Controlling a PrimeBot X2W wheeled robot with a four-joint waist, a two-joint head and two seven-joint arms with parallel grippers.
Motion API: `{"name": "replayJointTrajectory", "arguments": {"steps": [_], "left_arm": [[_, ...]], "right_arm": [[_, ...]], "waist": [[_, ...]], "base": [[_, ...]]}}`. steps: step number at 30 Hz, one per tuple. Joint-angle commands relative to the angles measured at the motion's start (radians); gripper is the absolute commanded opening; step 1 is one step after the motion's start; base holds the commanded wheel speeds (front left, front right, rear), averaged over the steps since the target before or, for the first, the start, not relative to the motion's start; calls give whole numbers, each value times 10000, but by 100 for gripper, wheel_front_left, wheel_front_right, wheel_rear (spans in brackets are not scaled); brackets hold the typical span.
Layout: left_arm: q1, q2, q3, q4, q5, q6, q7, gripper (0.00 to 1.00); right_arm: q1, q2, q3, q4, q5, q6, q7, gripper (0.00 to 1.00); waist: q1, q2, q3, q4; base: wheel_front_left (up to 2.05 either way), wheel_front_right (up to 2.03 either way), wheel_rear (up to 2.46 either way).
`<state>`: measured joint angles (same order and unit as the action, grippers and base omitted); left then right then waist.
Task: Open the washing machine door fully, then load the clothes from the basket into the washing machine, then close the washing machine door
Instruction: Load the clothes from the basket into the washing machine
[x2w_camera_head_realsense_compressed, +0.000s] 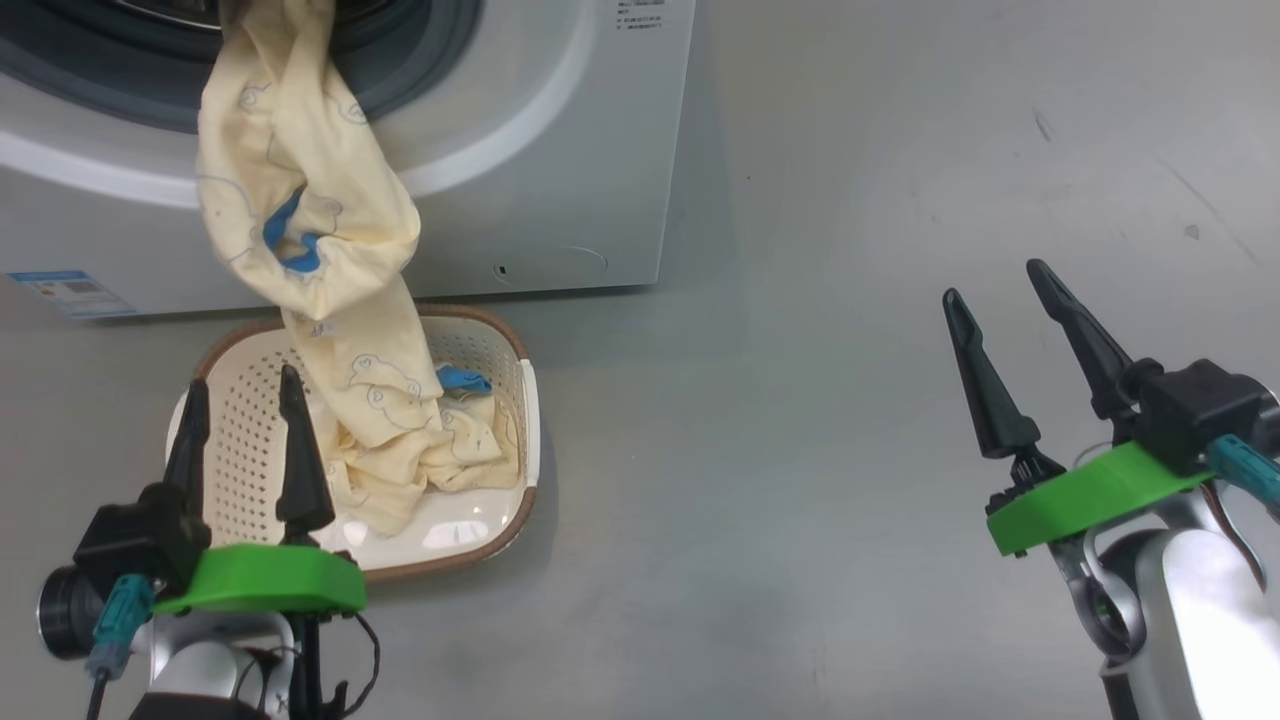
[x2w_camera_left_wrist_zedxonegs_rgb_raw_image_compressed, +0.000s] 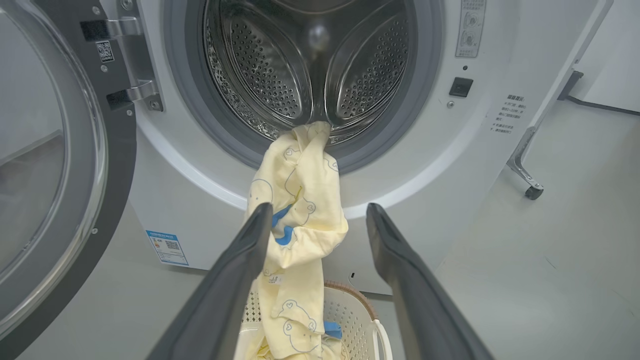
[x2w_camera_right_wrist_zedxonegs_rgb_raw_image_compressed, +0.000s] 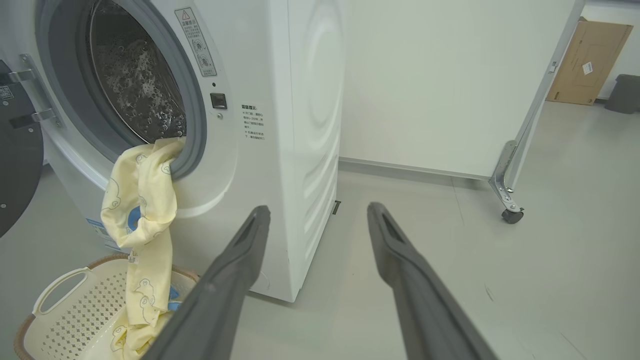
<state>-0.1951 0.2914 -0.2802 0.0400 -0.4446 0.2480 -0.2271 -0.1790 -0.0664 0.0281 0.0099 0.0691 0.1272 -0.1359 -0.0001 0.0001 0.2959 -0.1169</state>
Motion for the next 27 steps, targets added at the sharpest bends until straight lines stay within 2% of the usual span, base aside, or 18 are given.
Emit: {"name": "replayJointTrajectory", "arguments": {"steps": [1,27], "left_arm": [[-173,180,278,-232,24,1078,10,100],[-416,84,27,-161,-62,1290,426,100]], "right_arm": [[83,-74,95,-435,-22,35,42,100],[339,134,155,-723,55,35,118,100]], "waist": [[1,-1,-40,-25],[1,-1,109,-135]], "base": [[0,0,0],[0,0,0]]}}
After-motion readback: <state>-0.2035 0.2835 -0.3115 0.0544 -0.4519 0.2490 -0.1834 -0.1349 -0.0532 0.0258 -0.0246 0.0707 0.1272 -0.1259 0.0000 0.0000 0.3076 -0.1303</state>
